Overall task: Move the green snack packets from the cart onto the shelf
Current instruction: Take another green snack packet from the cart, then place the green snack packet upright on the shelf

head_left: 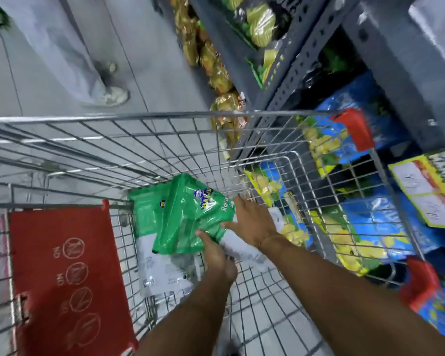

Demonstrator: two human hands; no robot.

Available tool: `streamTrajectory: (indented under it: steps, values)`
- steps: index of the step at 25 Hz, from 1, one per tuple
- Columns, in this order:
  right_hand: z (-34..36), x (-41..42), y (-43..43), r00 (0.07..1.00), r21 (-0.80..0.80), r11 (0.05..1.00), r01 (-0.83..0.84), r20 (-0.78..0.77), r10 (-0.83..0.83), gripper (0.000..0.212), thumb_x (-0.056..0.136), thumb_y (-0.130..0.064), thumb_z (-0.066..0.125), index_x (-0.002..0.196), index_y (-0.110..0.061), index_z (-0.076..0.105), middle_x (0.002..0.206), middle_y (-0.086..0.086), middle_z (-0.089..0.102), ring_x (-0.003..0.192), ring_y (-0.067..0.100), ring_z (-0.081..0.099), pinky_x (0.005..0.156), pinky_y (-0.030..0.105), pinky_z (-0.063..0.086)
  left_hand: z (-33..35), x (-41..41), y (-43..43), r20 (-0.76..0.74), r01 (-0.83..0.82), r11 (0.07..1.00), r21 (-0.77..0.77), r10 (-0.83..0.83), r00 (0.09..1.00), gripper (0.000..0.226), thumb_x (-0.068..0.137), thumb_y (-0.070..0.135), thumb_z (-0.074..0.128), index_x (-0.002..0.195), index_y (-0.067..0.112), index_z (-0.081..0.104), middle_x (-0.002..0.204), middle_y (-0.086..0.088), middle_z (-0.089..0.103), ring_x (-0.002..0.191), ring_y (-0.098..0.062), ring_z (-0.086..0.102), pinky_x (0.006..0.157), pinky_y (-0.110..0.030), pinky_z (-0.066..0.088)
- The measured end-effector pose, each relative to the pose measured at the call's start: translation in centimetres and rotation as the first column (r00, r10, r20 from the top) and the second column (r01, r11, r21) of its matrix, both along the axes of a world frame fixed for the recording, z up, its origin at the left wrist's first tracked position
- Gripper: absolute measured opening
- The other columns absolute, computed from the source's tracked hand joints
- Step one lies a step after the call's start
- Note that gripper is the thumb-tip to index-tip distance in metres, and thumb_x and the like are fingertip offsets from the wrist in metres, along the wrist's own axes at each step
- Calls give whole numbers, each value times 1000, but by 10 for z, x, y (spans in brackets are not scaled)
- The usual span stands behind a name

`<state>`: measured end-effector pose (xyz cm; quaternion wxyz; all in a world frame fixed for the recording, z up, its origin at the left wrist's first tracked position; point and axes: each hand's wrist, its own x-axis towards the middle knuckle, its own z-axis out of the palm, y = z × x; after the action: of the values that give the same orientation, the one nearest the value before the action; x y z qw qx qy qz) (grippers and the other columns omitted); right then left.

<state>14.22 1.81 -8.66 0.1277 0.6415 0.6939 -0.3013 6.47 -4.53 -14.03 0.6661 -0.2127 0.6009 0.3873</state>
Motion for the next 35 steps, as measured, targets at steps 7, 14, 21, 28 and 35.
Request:
streamTrajectory:
  steps: [7, 14, 21, 28, 35]
  values:
    - [121, 22, -66, 881, 256, 857, 447, -291, -372, 62, 80, -45, 62, 123, -6, 41, 118, 21, 60, 113, 38, 54, 87, 42, 45, 127, 17, -21, -289, 214, 915, 341, -115, 950, 89, 57, 83, 46, 108, 12, 62, 118, -12, 65, 104, -27, 63, 99, -47, 48]
    - [263, 68, -200, 554, 442, 379, 813, -788, -268, 54, 70, -50, 63, 113, -23, 45, 117, 4, 64, 108, 21, 61, 92, 31, 49, 297, 64, -86, -700, 628, 401, 667, 49, 712, 48, 87, 31, 53, 125, 3, 47, 123, -10, 58, 118, -24, 54, 87, -19, 37]
    - [311, 149, -390, 256, 312, -240, 920, -937, -238, 28, 82, -33, 65, 98, -21, 45, 88, -18, 58, 76, -21, 53, 67, -6, 36, 370, 174, -243, -836, 806, -223, 549, -128, 534, 41, 89, 28, 52, 120, 1, 53, 124, -18, 59, 112, -15, 51, 82, -16, 31]
    - [353, 267, -440, -30, 121, -517, 847, -961, -274, 33, 86, -38, 59, 107, -14, 48, 102, 1, 60, 97, 21, 56, 79, 29, 38, 424, 309, -280, -877, 690, -572, 443, -436, 202, 53, 93, 40, 39, 137, 11, 36, 145, -9, 42, 133, -26, 38, 98, -28, 32]
    - [329, 334, -406, -451, 0, -740, 673, -792, -411, 71, 84, -51, 54, 133, -2, 37, 136, 21, 48, 128, 35, 43, 102, 39, 36, 396, 383, -244, -811, 794, -445, 413, -577, 98, 75, 85, 65, 25, 129, 8, 48, 133, -17, 50, 131, -32, 41, 99, -38, 34]
